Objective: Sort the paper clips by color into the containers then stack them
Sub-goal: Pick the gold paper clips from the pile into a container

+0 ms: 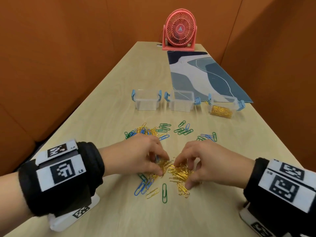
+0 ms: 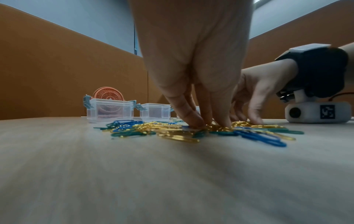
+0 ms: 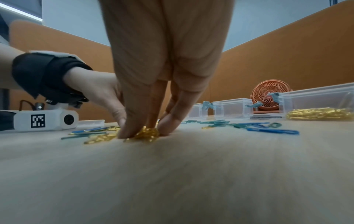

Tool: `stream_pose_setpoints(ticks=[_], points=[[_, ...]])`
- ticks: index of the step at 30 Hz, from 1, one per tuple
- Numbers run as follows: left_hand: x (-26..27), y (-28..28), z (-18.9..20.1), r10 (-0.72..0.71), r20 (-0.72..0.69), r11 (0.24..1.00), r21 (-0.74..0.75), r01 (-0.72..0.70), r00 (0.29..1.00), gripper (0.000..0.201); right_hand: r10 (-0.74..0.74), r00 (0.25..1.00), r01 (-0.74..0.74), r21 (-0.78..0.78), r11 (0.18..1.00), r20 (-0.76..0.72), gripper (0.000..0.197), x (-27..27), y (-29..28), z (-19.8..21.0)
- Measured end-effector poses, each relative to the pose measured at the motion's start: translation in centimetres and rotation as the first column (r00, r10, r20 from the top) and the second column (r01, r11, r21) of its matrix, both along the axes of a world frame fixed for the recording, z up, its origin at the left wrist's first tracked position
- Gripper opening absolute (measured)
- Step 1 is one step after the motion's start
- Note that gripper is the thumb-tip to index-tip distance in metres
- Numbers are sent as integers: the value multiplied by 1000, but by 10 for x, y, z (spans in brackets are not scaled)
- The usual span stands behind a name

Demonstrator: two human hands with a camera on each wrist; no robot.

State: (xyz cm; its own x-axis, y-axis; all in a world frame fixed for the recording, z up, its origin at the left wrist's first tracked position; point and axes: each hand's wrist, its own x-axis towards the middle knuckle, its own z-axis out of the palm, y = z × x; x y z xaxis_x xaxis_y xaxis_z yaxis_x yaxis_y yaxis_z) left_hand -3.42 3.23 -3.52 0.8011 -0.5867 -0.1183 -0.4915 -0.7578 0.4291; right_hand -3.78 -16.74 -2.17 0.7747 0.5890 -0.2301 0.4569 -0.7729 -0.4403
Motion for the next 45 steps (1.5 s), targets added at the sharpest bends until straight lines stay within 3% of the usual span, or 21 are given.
stream_pose_setpoints(ticks=[3,6,9,16,20,23,34,39,45], points=[[-1,-2,0,26,26,999,-39,-25,999,30,-10,1000,10,5,1000,17,39,0,2,0],[-4,2,0,105,95,993,-64,-100,990,30,-36,998,34,33,999,48,57,-4,0,4],[-5,9,-1,109,98,994,1,-110,989,22,-39,997,40,-5,999,59,72,-9,-6,3],[10,4,-2,172,160,983,43,-181,972,23,-87,996,87,-4,996,9,65,-6,-8,2],[-7,2,2,107,96,994,-5,-107,990,38,-55,998,55,-12,998,16,78,-9,-7,5],[-15,-2,0,42,38,998,47,-44,998,53,-2,999,5,-51,999,47,79,-10,-2,5],[-6,-16,-6,132,-53,988,-77,-136,990,28,-78,996,78,12,997,50,32,0,13,-5],[-3,-23,-4,182,-27,981,-63,-184,983,19,-104,993,102,27,994,60,22,1,13,-6],[3,-26,4,184,-94,980,-61,-190,978,14,-134,987,131,40,991,83,22,4,12,-2]])
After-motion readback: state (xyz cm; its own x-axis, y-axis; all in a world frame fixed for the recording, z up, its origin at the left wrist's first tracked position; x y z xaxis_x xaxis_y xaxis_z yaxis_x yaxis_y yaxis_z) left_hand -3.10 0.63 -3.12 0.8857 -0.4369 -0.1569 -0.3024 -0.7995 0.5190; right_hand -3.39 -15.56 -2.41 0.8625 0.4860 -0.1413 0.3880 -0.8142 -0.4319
